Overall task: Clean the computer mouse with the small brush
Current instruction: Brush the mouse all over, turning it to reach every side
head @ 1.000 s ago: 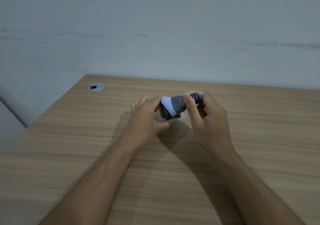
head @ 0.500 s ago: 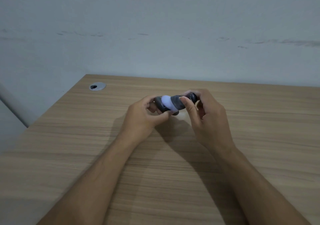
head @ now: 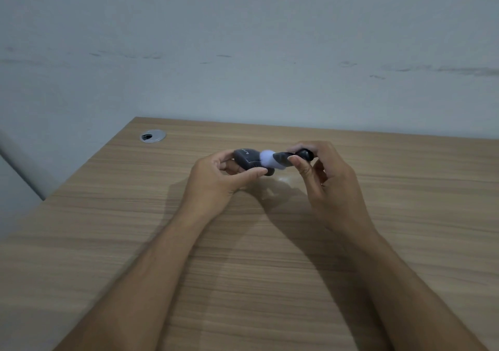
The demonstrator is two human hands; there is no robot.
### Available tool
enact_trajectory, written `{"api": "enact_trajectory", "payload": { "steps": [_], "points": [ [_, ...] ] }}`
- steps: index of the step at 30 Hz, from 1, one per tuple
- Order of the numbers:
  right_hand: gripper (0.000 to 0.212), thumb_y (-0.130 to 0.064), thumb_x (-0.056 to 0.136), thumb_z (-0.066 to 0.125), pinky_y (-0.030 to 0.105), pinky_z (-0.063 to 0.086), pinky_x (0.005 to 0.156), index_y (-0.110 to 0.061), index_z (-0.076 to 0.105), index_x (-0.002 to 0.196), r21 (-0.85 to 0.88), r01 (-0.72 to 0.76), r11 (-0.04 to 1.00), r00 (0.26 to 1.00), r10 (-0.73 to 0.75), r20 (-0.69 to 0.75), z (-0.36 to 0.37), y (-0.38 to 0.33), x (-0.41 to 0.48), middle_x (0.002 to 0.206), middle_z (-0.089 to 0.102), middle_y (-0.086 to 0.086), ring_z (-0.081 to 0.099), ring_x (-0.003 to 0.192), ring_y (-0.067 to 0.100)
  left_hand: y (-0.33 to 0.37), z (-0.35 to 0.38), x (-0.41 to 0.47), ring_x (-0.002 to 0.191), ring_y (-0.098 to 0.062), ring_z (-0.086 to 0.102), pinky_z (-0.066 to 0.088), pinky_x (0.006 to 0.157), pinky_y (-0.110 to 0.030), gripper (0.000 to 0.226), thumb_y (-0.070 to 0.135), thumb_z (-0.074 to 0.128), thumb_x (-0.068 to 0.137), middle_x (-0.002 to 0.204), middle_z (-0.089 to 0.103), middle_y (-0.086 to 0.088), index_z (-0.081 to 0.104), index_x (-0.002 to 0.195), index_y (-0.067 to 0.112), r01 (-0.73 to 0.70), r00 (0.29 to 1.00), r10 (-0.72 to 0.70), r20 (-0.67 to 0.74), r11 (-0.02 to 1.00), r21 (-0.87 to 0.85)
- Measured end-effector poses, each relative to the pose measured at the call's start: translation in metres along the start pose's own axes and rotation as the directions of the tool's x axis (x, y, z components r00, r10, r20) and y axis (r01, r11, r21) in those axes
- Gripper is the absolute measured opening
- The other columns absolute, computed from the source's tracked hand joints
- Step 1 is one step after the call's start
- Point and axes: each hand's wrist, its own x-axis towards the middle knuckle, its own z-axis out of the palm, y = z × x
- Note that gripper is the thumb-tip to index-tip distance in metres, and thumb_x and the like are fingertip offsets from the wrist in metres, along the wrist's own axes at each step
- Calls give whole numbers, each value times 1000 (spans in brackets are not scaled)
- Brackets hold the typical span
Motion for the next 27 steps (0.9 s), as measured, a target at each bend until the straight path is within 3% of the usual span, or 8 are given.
{"api": "enact_trajectory", "payload": {
  "steps": [3, 5, 10, 15, 18, 21, 24, 27],
  "points": [
    [16, -22, 109, 70, 17, 45, 74, -21, 75, 124, 43, 53, 998, 998, -54, 34, 6, -12, -1, 113, 72, -5, 59, 77, 9, 0, 3, 0, 81, -12, 81, 64, 81, -38, 45, 43, 103, 71, 90, 87, -1, 87, 112, 32, 13, 1000, -13, 13, 1000, 17],
    [18, -19, 108, 71, 16, 44, 74, -17, 76, 126, 59, 107, 993, 991, -111, 73, 11, -18, -2, 114, 72, -5, 58, 76, 5, -1, 3, 0, 93, -17, 85, 68, 90, -45, 47, 40, 103, 71, 97, 88, 3, 87, 115, 31, 23, 1000, -24, 8, 999, 26],
    [16, -20, 107, 73, 10, 40, 78, -18, 78, 123, -61, 63, 996, 998, -63, 5, 7, -2, 1, 111, 71, -7, 56, 82, -13, -5, -2, 2, 67, -3, 70, 55, 70, -31, 42, 43, 102, 73, 82, 83, 3, 87, 110, 32, 15, 1000, -15, -11, 1000, 20],
    [15, -25, 108, 72, 17, 45, 72, -23, 77, 121, 18, 17, 1000, 1000, -18, 17, 6, -10, -2, 110, 72, -11, 59, 75, 7, -6, 3, 1, 77, -9, 75, 59, 73, -37, 48, 52, 100, 72, 90, 84, 3, 84, 113, 34, -19, 1000, 20, -10, 993, 116],
    [16, -25, 108, 71, 15, 42, 69, -21, 77, 122, 73, 45, 996, 996, -50, 67, 11, -21, -3, 107, 71, -11, 55, 67, 18, -5, 4, -1, 89, -6, 72, 62, 82, -37, 51, 46, 100, 74, 100, 83, 9, 82, 120, 34, -56, 998, 56, 8, 976, 209],
    [15, -25, 108, 70, 13, 39, 70, -18, 76, 120, 46, 49, 998, 998, -51, 40, 13, -21, -4, 101, 65, -17, 52, 67, 13, -6, 5, -4, 95, -9, 64, 57, 85, -39, 54, 44, 97, 75, 102, 76, 15, 78, 125, 36, -162, 987, 157, 44, 924, 345],
    [14, -25, 108, 70, 14, 40, 72, -18, 76, 119, 12, 51, 999, 999, -51, -13, 11, -17, -2, 101, 66, -12, 54, 72, 9, -2, 7, -8, 104, -11, 60, 49, 98, -48, 59, 55, 89, 79, 110, 71, 25, 72, 134, 42, -282, 959, 259, 117, 815, 506],
    [12, -23, 109, 70, 17, 44, 75, -21, 74, 120, -3, 11, 1000, 996, -12, -85, 5, -11, 1, 107, 71, -7, 59, 79, 5, 2, 9, -11, 118, -12, 59, 37, 103, -46, 68, 40, 91, 84, 124, 63, 28, 64, 147, 39, -346, 938, 296, 181, 749, 566]
  ]
}}
